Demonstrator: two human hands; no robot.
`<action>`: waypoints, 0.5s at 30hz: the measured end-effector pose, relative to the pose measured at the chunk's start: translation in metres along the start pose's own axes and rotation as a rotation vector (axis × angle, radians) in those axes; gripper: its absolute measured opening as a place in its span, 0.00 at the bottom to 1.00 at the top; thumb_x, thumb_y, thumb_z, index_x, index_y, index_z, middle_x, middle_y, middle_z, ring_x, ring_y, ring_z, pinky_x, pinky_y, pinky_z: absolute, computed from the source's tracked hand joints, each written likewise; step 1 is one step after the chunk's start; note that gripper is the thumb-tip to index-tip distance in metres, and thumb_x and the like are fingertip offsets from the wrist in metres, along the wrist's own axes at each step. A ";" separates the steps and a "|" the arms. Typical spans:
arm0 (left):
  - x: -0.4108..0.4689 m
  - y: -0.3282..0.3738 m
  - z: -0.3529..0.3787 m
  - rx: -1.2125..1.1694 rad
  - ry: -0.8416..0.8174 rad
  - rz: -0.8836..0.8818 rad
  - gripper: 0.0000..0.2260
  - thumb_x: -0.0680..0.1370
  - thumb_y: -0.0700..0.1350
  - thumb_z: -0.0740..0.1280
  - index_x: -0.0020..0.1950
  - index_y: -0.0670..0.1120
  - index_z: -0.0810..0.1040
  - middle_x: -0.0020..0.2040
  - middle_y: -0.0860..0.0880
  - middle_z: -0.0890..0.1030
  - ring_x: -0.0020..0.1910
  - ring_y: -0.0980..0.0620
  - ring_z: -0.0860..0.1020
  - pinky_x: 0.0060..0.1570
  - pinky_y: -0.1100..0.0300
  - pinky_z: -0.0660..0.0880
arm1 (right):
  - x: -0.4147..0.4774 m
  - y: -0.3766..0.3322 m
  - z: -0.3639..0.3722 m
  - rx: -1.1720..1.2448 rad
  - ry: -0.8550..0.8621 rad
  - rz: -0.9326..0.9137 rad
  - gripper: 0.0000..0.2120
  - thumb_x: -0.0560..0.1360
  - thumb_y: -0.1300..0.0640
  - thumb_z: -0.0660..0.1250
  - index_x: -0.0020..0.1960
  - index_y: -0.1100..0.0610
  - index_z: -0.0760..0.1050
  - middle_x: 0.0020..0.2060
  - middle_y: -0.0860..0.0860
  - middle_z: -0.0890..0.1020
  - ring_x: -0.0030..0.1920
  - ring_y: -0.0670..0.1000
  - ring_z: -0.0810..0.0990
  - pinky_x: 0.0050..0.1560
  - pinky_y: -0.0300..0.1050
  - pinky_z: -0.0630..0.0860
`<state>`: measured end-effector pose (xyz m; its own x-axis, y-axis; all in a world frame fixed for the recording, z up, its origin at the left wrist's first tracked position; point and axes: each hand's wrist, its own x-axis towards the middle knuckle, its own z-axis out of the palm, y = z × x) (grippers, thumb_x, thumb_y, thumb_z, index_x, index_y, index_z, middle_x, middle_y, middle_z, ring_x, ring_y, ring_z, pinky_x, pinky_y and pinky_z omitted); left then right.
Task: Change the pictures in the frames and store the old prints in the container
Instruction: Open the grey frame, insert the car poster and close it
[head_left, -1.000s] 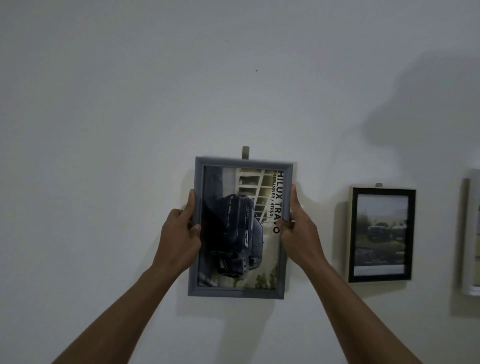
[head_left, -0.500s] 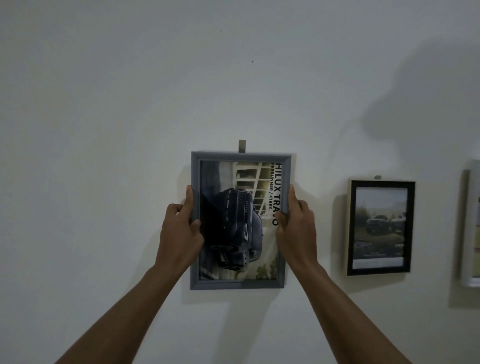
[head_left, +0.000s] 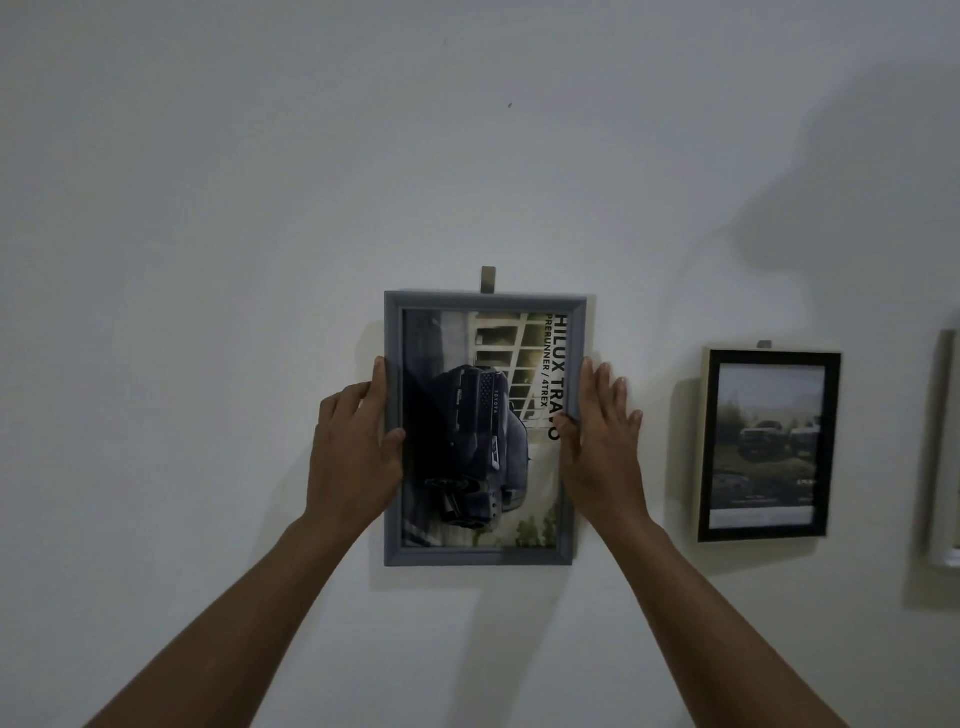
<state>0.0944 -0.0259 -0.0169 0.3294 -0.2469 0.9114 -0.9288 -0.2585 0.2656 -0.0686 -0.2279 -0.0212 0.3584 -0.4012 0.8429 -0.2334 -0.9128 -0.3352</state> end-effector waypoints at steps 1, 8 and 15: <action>0.000 -0.001 0.000 -0.006 0.000 0.002 0.35 0.75 0.39 0.71 0.78 0.45 0.57 0.62 0.43 0.75 0.62 0.43 0.69 0.59 0.49 0.71 | 0.000 0.000 0.000 0.003 0.000 0.002 0.29 0.85 0.49 0.49 0.78 0.44 0.34 0.79 0.47 0.38 0.78 0.50 0.33 0.78 0.57 0.36; 0.000 -0.004 0.000 0.042 0.007 0.023 0.34 0.74 0.39 0.71 0.77 0.45 0.60 0.67 0.44 0.71 0.66 0.45 0.66 0.61 0.50 0.71 | -0.001 0.001 0.000 0.019 -0.012 0.006 0.30 0.85 0.49 0.50 0.78 0.43 0.34 0.80 0.47 0.38 0.78 0.50 0.33 0.78 0.58 0.37; -0.001 -0.004 -0.001 0.022 0.003 0.023 0.34 0.75 0.39 0.70 0.78 0.45 0.58 0.68 0.45 0.69 0.68 0.46 0.64 0.63 0.52 0.68 | 0.000 0.001 0.000 0.031 -0.019 0.009 0.31 0.85 0.49 0.50 0.79 0.45 0.34 0.79 0.46 0.37 0.78 0.49 0.32 0.78 0.59 0.37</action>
<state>0.0974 -0.0235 -0.0182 0.3074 -0.2506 0.9180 -0.9321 -0.2734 0.2375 -0.0687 -0.2285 -0.0218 0.3739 -0.4104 0.8317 -0.2082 -0.9110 -0.3559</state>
